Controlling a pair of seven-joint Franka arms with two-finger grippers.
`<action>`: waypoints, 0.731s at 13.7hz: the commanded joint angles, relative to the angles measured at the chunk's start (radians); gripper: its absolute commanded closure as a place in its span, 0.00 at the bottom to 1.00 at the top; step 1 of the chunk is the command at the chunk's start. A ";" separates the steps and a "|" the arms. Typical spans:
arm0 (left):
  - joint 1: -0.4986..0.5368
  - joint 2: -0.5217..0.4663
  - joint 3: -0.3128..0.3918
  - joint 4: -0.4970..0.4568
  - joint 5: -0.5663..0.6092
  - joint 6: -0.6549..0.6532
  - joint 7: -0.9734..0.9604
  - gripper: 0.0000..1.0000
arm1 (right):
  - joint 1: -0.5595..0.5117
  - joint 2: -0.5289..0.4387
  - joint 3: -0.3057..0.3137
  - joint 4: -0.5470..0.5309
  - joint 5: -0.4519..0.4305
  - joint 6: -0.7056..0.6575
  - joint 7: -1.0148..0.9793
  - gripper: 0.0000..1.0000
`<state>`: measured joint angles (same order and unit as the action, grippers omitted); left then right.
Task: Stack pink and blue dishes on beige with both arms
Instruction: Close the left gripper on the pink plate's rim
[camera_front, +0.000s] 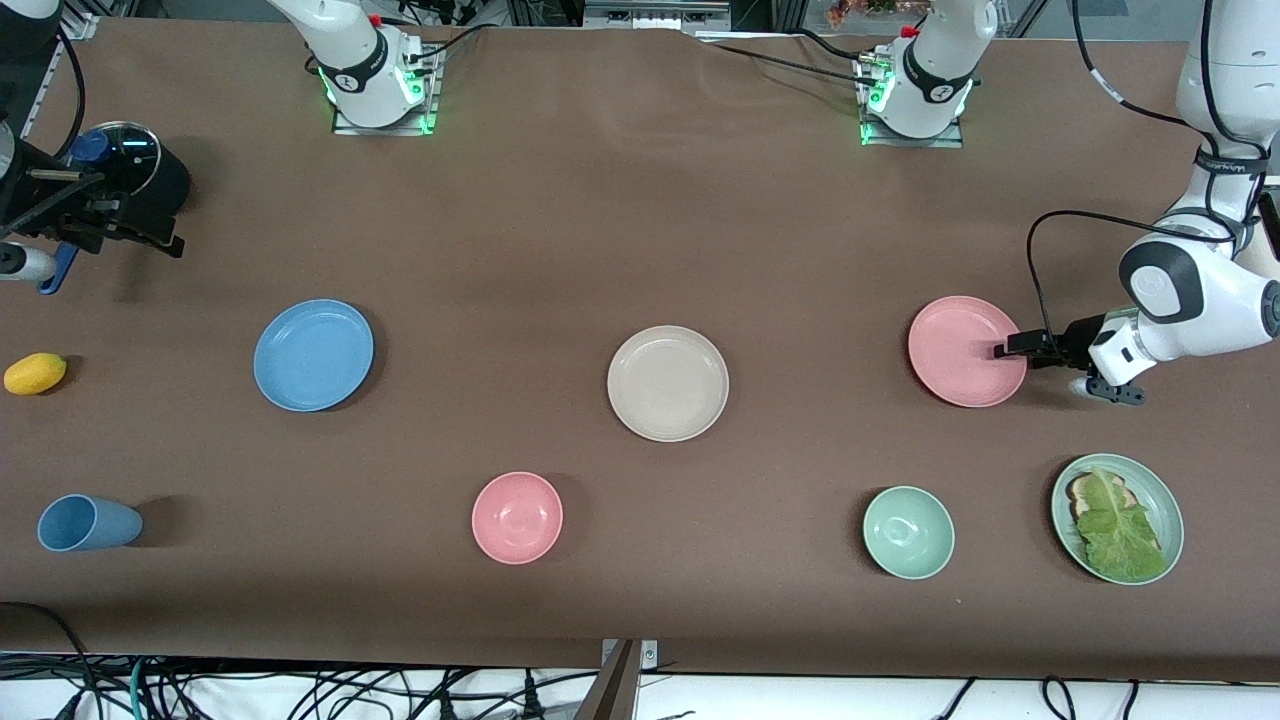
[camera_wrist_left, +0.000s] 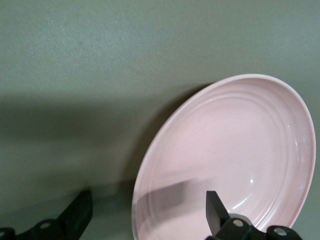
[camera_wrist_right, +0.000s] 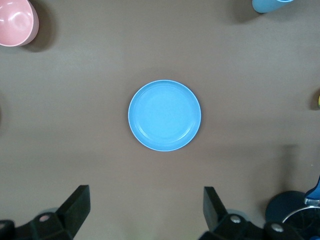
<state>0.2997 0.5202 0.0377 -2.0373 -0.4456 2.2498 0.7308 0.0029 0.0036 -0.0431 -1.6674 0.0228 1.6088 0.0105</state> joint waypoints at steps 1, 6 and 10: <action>0.004 -0.042 -0.005 -0.049 -0.042 0.021 0.032 0.00 | -0.001 -0.028 0.002 -0.025 0.000 -0.006 -0.012 0.00; 0.002 -0.045 -0.005 -0.049 -0.042 0.017 0.032 0.71 | -0.001 -0.028 0.002 -0.025 0.000 -0.006 -0.009 0.00; 0.002 -0.045 -0.005 -0.049 -0.042 0.010 0.032 1.00 | -0.001 -0.028 0.002 -0.023 0.000 -0.006 -0.009 0.00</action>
<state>0.2997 0.5080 0.0356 -2.0516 -0.4518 2.2547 0.7314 0.0029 0.0036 -0.0431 -1.6674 0.0228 1.6047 0.0105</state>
